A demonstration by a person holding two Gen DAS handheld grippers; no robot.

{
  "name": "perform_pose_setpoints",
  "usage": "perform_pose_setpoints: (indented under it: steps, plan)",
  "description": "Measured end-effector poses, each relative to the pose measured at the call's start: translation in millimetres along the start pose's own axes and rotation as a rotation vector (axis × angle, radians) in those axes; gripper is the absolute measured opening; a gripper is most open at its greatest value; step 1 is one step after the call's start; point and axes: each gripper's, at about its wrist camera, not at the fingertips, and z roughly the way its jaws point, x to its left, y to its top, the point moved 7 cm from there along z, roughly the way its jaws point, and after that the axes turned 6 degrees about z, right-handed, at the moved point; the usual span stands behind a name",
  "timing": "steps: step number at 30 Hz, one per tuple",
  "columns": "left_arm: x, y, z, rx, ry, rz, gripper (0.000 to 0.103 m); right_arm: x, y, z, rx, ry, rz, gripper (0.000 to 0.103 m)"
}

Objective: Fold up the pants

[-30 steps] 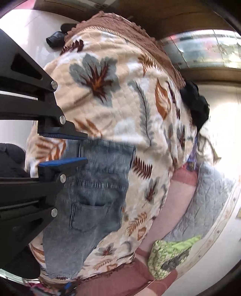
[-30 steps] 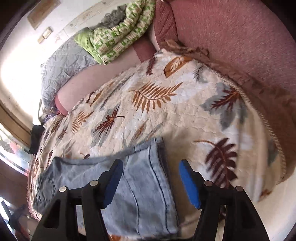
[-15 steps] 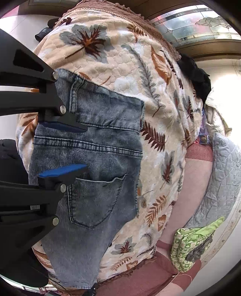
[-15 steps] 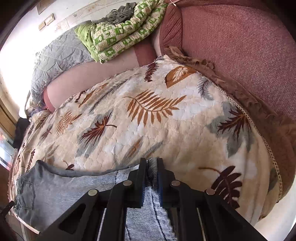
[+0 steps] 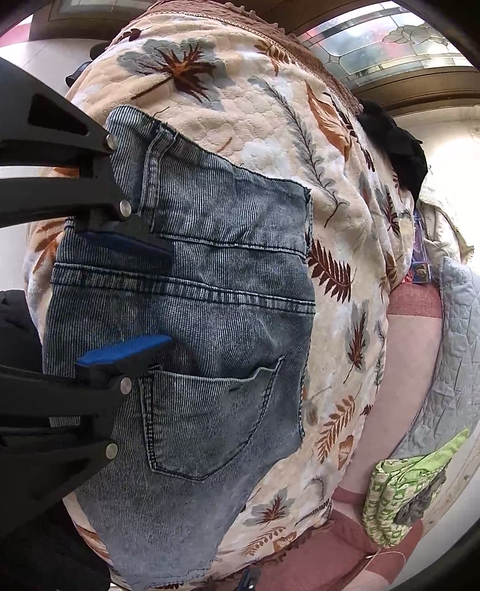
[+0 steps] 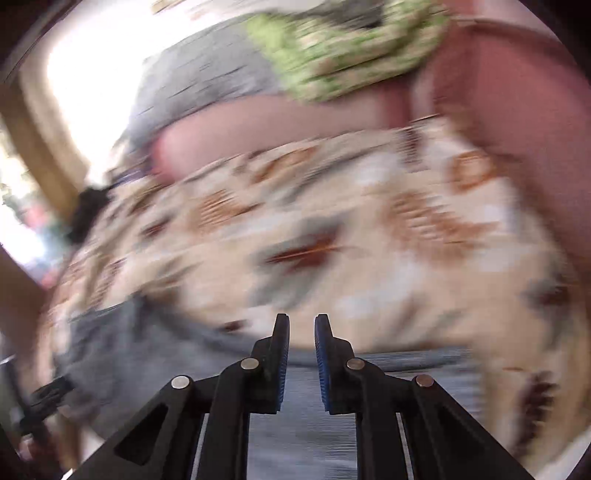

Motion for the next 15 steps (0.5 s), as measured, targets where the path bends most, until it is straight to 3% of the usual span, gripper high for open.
perform_pose_setpoints:
  steps: [3, 6, 7, 10, 15]
  plan:
    - [1.8, 0.4, 1.9, 0.0, -0.008, -0.006, 0.045, 73.2, -15.7, 48.9, 0.183, 0.175, -0.089, 0.016]
    - [1.8, 0.9, 3.1, -0.001, -0.007, 0.006, 0.046, 112.2, -23.2, 83.8, 0.247, 0.232, -0.141, 0.017]
    - [1.2, 0.8, 3.6, -0.002, -0.004, 0.014, 0.047, 120.3, -24.8, 98.2, 0.273, 0.235, -0.139, 0.022]
    - [0.5, 0.8, 5.2, -0.006, 0.007, 0.027, 0.048, 131.1, -28.9, 123.7, 0.316, 0.234, -0.132, 0.059]
    - [0.5, 1.4, 7.1, -0.01, 0.011, 0.03, 0.049, 135.0, -24.3, 141.5, 0.304, 0.236, -0.121, 0.06]
